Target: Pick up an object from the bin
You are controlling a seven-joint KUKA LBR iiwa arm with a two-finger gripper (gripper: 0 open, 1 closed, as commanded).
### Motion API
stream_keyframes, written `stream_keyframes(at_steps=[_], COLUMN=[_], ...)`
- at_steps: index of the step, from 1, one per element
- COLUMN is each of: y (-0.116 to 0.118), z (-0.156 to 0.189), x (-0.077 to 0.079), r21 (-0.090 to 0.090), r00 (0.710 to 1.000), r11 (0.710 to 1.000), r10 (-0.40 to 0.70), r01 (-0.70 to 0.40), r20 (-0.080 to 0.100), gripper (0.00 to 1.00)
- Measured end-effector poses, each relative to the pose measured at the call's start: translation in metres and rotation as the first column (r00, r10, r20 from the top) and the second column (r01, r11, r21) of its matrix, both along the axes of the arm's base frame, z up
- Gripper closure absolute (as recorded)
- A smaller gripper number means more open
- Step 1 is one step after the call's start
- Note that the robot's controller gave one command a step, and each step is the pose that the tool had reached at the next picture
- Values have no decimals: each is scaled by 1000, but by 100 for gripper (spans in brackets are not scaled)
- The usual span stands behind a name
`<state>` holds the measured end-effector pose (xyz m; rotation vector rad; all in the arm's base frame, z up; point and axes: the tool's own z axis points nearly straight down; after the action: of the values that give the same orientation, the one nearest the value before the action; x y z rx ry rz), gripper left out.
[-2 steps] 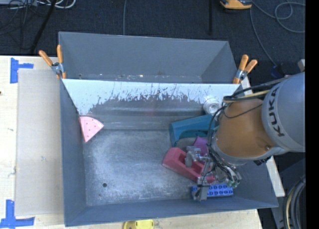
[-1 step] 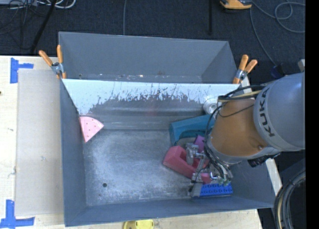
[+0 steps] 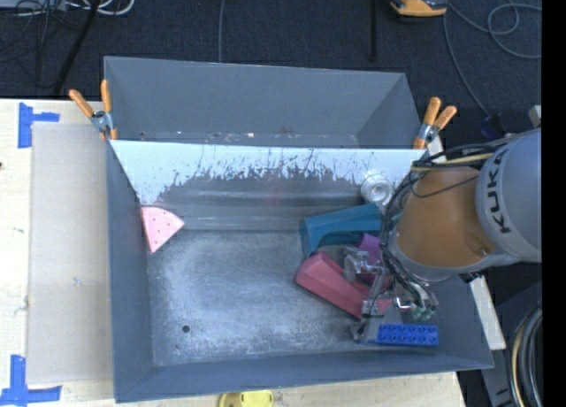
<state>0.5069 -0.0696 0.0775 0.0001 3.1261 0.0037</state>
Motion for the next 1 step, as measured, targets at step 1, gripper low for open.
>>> stream_keyframes(at_steps=[1], y=[-12], z=[-1], x=[-2], r21=[17], r00=[999], r11=[999], r10=[33], r01=[-33], r20=[2], gripper=[0])
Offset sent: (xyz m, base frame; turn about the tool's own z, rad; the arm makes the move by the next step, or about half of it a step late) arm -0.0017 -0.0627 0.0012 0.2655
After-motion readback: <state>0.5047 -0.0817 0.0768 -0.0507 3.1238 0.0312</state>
